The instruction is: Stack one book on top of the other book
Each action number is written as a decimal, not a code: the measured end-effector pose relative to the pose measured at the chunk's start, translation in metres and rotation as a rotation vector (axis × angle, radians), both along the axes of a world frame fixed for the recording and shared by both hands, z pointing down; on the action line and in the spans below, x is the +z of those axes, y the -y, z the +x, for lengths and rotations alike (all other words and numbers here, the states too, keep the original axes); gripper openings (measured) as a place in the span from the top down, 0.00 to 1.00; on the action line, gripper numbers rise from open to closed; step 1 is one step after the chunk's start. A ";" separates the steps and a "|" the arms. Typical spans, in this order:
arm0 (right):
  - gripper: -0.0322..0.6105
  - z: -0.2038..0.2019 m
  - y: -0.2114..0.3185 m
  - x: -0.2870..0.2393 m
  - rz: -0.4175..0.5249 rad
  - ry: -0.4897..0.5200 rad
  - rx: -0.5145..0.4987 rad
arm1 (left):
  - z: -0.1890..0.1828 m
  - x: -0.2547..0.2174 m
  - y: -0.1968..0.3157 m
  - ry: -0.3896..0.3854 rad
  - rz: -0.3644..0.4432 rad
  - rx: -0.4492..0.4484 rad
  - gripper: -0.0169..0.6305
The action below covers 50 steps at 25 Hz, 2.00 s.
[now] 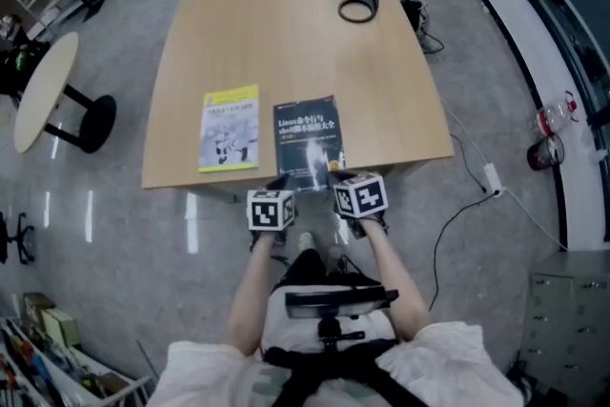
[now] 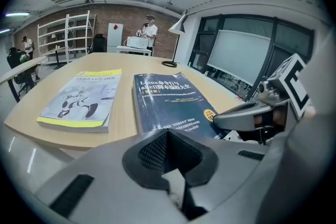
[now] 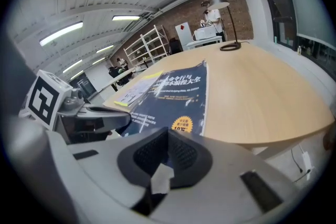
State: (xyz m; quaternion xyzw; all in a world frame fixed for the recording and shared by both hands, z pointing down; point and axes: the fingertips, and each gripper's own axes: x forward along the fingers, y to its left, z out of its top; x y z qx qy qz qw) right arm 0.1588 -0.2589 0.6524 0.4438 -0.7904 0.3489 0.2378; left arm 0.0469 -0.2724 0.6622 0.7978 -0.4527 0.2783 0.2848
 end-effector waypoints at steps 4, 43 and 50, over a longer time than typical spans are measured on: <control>0.96 0.000 -0.005 0.002 -0.002 0.013 -0.021 | 0.004 0.003 -0.008 -0.012 -0.010 0.002 0.98; 0.42 0.016 -0.008 0.018 -0.181 0.318 0.054 | -0.021 0.013 -0.020 -0.393 -0.271 -0.015 0.63; 0.42 0.008 0.002 0.025 -0.215 0.317 0.038 | -0.003 0.023 -0.025 -0.484 -0.391 0.075 0.60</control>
